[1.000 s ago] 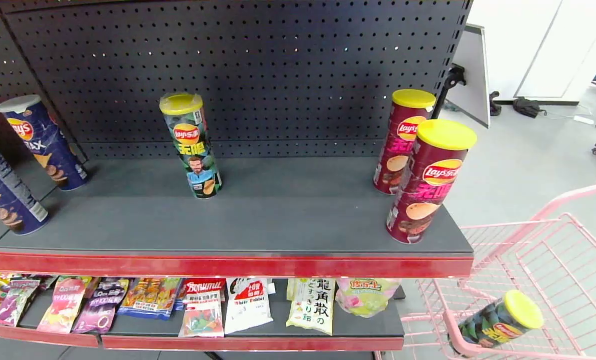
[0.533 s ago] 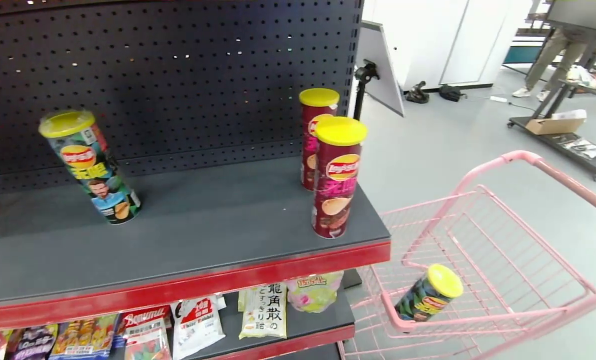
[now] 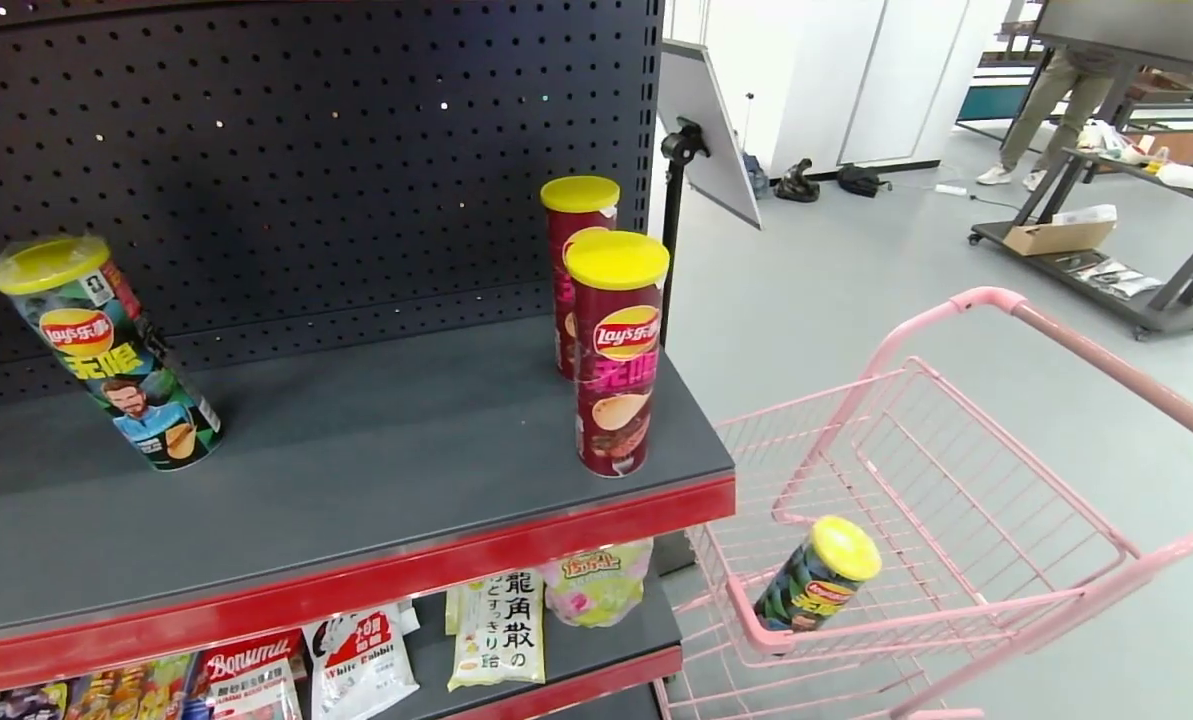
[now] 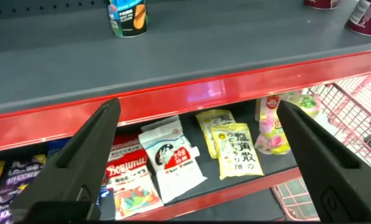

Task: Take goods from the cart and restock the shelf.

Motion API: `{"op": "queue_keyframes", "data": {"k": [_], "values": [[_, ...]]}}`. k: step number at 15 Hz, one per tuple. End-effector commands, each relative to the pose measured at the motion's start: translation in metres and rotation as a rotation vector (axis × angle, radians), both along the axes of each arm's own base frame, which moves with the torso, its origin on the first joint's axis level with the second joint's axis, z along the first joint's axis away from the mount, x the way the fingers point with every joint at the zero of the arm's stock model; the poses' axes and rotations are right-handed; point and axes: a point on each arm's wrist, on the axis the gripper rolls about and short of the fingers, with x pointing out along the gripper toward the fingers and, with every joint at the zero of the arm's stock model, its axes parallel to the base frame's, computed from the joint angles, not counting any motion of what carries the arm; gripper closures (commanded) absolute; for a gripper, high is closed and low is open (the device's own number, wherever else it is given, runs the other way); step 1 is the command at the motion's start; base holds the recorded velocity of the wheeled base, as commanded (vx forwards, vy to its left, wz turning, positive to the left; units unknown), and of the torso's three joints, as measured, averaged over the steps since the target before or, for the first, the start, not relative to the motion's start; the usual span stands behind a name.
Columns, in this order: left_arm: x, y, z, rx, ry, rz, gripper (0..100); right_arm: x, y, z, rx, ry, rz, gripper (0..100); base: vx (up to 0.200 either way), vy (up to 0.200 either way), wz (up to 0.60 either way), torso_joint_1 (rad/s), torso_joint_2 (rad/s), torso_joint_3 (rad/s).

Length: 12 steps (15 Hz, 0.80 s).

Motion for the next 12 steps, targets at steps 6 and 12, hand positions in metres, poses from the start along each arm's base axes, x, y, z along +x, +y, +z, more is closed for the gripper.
{"op": "queue_keyframes", "data": {"k": [6, 12], "values": [[0.0001, 0.0, 0.0, 0.0, 0.002, 0.0, 0, 0.0, 0.0, 0.0, 0.0, 0.0, 0.0, 0, 0.0, 0.0, 0.0, -0.133, 0.35, 0.213], [0.0001, 0.0, 0.0, 0.0, 0.002, 0.0, 0, 0.0, 0.0, 0.0, 0.0, 0.0, 0.0, 0, 0.0, 0.0, 0.0, -0.155, 0.43, 0.274]]}}
